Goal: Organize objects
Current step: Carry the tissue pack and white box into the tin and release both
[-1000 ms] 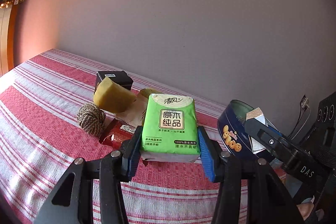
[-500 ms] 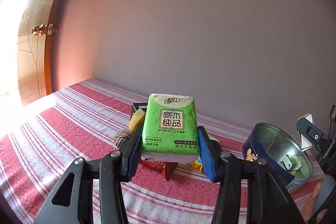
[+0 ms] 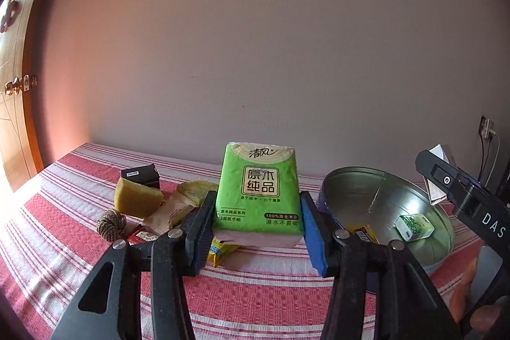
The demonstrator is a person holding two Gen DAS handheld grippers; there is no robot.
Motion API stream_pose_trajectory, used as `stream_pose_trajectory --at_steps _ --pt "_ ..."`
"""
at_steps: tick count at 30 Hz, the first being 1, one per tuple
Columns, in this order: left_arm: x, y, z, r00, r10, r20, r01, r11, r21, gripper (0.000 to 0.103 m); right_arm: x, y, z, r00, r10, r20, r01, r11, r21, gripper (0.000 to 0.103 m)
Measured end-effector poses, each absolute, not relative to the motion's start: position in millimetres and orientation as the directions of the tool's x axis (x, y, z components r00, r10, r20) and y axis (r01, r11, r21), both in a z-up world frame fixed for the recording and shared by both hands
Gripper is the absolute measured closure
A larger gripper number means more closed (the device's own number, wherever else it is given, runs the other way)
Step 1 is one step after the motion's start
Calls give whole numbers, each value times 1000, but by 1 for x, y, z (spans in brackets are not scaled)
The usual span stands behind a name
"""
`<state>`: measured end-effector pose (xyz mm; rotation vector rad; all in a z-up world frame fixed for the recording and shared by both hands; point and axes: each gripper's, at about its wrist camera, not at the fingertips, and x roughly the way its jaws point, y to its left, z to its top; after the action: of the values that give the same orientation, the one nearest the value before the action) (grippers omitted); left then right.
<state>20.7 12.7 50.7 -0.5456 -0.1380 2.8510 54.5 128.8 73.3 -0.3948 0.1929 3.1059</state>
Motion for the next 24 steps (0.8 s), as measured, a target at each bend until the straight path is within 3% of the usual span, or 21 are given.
stream_pose_trajectory --at_steps 24 --pt "1 109 46 -863 371 -342 -367 -927 -78 51 48 218 67 -941 222 -257 -247 -967 69 16"
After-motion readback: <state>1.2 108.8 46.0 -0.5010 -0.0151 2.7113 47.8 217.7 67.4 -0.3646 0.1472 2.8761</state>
